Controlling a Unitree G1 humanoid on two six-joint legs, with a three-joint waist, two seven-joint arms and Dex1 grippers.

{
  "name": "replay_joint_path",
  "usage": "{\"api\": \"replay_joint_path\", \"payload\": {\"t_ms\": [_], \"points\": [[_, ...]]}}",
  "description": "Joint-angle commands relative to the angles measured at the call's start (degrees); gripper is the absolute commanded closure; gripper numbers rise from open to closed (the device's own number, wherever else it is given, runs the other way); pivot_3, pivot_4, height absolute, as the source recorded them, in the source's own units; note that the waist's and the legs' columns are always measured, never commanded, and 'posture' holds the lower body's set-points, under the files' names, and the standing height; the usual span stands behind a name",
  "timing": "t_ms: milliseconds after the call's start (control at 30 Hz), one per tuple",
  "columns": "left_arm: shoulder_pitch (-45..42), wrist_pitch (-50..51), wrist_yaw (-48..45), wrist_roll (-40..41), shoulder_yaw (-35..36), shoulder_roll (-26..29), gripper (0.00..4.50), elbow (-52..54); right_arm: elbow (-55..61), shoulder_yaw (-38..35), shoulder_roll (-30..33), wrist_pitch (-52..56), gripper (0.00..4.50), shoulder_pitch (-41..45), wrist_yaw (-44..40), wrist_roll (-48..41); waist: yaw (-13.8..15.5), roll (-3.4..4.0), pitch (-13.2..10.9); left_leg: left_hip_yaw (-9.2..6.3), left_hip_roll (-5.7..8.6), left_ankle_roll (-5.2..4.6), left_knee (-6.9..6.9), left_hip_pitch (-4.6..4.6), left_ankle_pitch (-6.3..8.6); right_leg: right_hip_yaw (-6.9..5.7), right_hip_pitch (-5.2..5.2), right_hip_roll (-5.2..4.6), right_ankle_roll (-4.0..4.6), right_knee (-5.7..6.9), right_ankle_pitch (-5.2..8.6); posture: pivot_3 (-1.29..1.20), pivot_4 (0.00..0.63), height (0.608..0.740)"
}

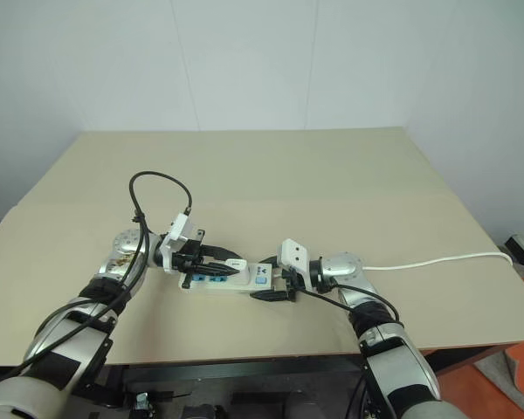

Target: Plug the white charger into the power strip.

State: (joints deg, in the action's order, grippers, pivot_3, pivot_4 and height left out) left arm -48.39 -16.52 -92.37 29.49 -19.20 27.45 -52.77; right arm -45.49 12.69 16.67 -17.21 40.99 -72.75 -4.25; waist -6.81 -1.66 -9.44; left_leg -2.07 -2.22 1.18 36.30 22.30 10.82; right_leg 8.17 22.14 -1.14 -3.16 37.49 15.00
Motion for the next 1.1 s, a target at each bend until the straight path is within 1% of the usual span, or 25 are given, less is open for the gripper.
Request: {"api": "replay_joint_path", "payload": {"t_ms": [33, 100, 167, 200, 333, 567, 633, 667, 733, 933, 1100], "points": [[2.18, -1.8, -0.13, -5.2, -2.24, 1.72, 3.49, -3.97, 0.35, 0.61, 2.14, 0.42, 1.08, -1.75, -0.74, 1.45, 0.04, 0.02, 0.04, 0.0, 0.0, 0.0, 0.0, 0.0, 0.0, 0.0, 0.0, 0.0, 0.0, 0.0, 0.0, 0.0, 0.15, 0.74], [2.62, -3.16, -0.13, -6.45, -3.18, 1.96, 3.49, -4.62, 0.51, 0.62, 2.09, 0.57, 1.08, -1.77, -0.61, 1.4, 0.07, 0.06, 0.1, 0.0, 0.01, 0.0, 0.0, -0.01, 0.0, 0.0, -0.01, 0.0, 0.0, 0.0, 0.0, 0.0, 0.15, 0.74], [2.82, -6.94, -0.13, -10.31, -3.65, 2.02, 3.49, -7.22, 0.55, 0.62, 2.01, 0.56, 1.08, -1.74, -0.4, 1.41, 0.13, 0.11, 0.25, 0.0, 0.01, 0.0, 0.0, -0.02, 0.0, 0.0, -0.02, -0.01, 0.01, -0.01, 0.01, 0.0, 0.15, 0.74], [2.88, -6.9, -0.13, -10.84, -3.3, 1.87, 3.49, -8.07, 0.6, 0.59, 1.99, 0.57, 1.08, -1.75, -0.35, 1.37, 0.19, 0.13, 0.34, 0.0, 0.01, 0.0, -0.01, -0.04, 0.0, 0.0, -0.05, -0.01, 0.01, -0.02, 0.01, 0.0, 0.15, 0.74], [2.75, -4.35, -0.13, -9.66, -1.41, 1.13, 3.49, -9.07, 0.69, 0.62, 2.07, 0.59, 1.08, -1.82, -0.01, 1.44, 0.35, 0.21, 0.57, 0.01, 0.04, 0.0, -0.01, -0.24, 0.0, 0.02, -0.24, -0.03, 0.03, -0.04, 0.1, 0.0, 0.15, 0.74], [2.64, -4.25, -0.13, -11.02, -0.86, 1.06, 3.49, -9.54, 0.26, 0.71, 2.03, 0.4, 1.08, -1.78, 0.21, 1.64, 0.44, 0.24, 0.88, 0.0, 0.05, 0.0, -0.03, -0.26, 0.0, 0.02, -0.24, -0.04, 0.03, -0.03, 0.16, 0.0, 0.15, 0.74], [3.0, -4.85, -0.13, -10.64, -1.06, 1.22, 2.76, -9.15, 0.12, 0.69, 1.97, 0.33, 1.08, -1.72, 0.33, 1.68, 0.35, 0.29, 0.95, 0.0, 0.05, 0.0, -0.04, -0.27, 0.0, 0.02, -0.24, -0.04, 0.03, -0.04, 0.16, 0.0, 0.15, 0.74], [3.01, -5.17, -0.13, -10.95, -0.49, 1.09, 2.54, -9.38, 0.06, 0.69, 1.94, 0.3, 1.08, -1.71, 0.4, 1.71, -0.08, 0.33, 0.96, 0.01, 0.07, 0.0, -0.04, -0.27, 0.0, 0.04, -0.23, -0.04, 0.03, -0.04, 0.17, 0.0, 0.15, 0.74], [2.82, -5.17, -0.13, -11.91, 0.89, 0.71, 1.92, -10.15, 0.07, 0.68, 1.91, 0.26, 1.08, -1.73, 0.46, 1.81, 0.06, 0.33, 0.97, 0.02, 0.1, -0.01, -0.18, -0.16, 0.01, 0.12, -0.07, -0.04, 0.02, -0.06, 0.2, 0.0, 0.15, 0.74], [2.16, -7.4, -0.13, -14.39, 2.74, 1.41, 0.03, -10.63, -0.44, 0.8, 1.78, 0.18, 1.08, -1.34, 0.76, 2.04, 0.22, 0.35, 0.99, -0.01, 0.15, -0.01, -0.21, -0.18, 0.01, 0.08, -0.14, -0.1, 0.0, -0.17, 0.21, 0.0, 0.15, 0.74], [0.22, -3.08, -0.13, -12.72, 6.01, 3.35, 0.03, -8.45, -0.79, -0.1, 1.32, 3.0, 1.08, -0.38, 0.72, 0.81, -0.05, 0.34, 0.97, -0.01, 0.15, -0.01, -0.23, -0.14, 0.01, 0.09, -0.09, -0.09, 0.0, -0.19, 0.2, 0.0, 0.15, 0.74]]}}
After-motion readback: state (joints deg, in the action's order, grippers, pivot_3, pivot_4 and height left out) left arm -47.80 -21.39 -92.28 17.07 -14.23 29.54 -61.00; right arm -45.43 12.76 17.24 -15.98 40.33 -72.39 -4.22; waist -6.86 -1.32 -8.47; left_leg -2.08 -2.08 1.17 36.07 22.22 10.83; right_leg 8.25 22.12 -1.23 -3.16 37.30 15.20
